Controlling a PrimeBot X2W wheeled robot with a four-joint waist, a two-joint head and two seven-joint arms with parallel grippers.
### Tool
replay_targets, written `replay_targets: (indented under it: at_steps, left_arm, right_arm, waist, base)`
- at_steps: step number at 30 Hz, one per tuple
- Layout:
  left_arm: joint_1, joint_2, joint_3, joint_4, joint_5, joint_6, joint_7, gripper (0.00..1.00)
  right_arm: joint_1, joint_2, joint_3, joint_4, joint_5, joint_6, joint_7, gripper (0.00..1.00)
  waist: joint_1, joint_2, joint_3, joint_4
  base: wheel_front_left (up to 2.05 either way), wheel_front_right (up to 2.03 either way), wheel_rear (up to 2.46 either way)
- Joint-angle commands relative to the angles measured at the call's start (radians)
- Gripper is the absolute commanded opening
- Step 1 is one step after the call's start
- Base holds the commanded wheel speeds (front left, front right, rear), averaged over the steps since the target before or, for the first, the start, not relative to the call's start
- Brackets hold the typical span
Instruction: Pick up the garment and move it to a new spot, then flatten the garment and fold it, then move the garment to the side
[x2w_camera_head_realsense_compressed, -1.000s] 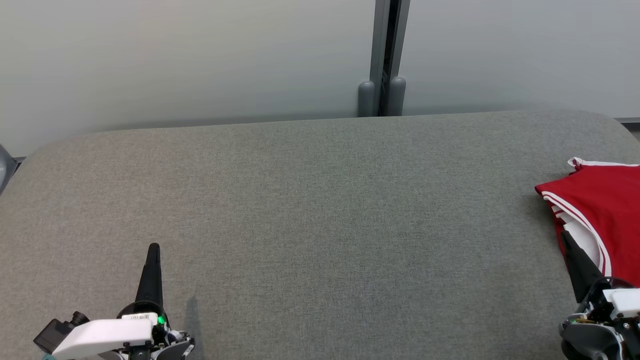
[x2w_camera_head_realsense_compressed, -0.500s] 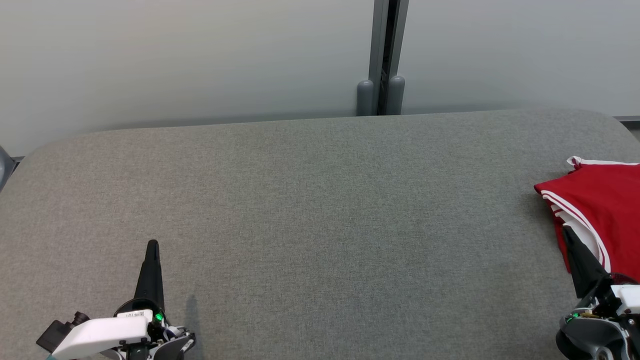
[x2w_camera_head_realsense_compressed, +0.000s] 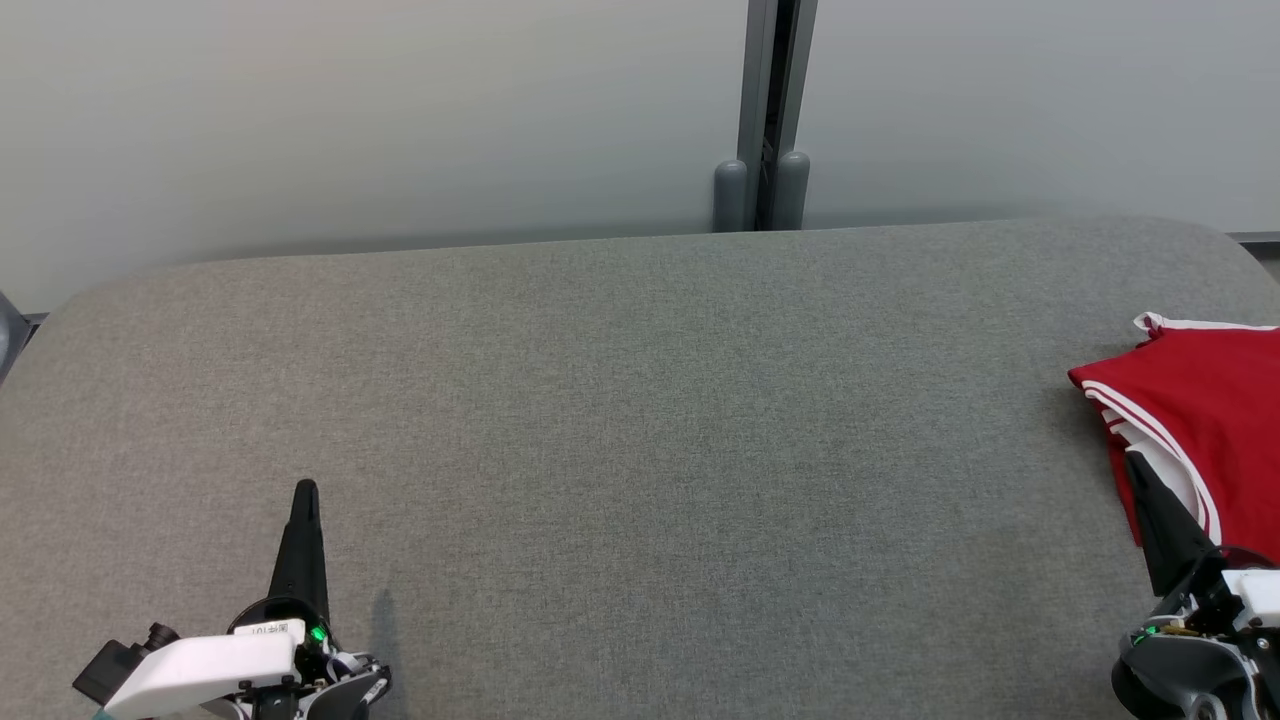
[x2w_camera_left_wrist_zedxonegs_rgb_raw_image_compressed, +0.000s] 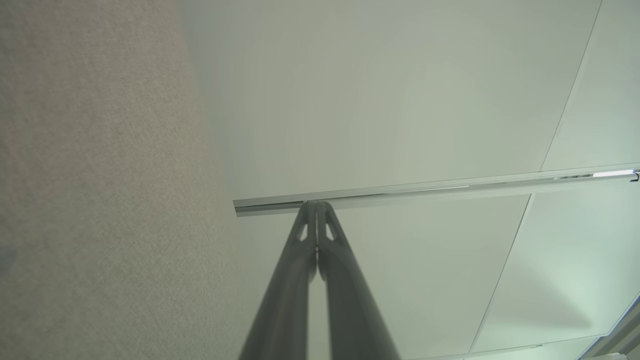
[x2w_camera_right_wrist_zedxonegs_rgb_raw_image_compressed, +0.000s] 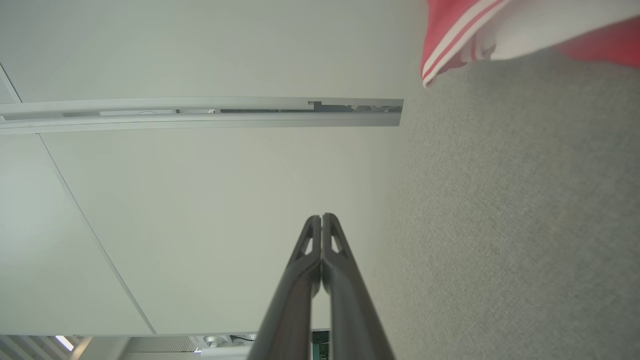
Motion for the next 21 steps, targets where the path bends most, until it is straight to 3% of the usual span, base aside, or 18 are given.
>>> replay_targets:
  at_steps: [1,21]
  left_arm:
    - [-0.015,0.002,0.005,0.002,-0.003,-0.003,0.001,0.0]
    - [-0.015,0.002,0.005,0.002,-0.003,-0.003,0.001,0.0]
  right_arm:
    - [-0.008,-0.01,-0.005,0.001,0.007,0.001,0.002,0.0]
    - [-0.005,-0.009,-0.002,0.001,0.009,0.001,0.0,0.0]
  waist:
    - [0.0,-0.0001,0.0,0.0]
    - [0.0,-0.0001,0.0,0.0]
  base:
    - [0.0,0.0,0.0]
    - [0.0,0.0,0.0]
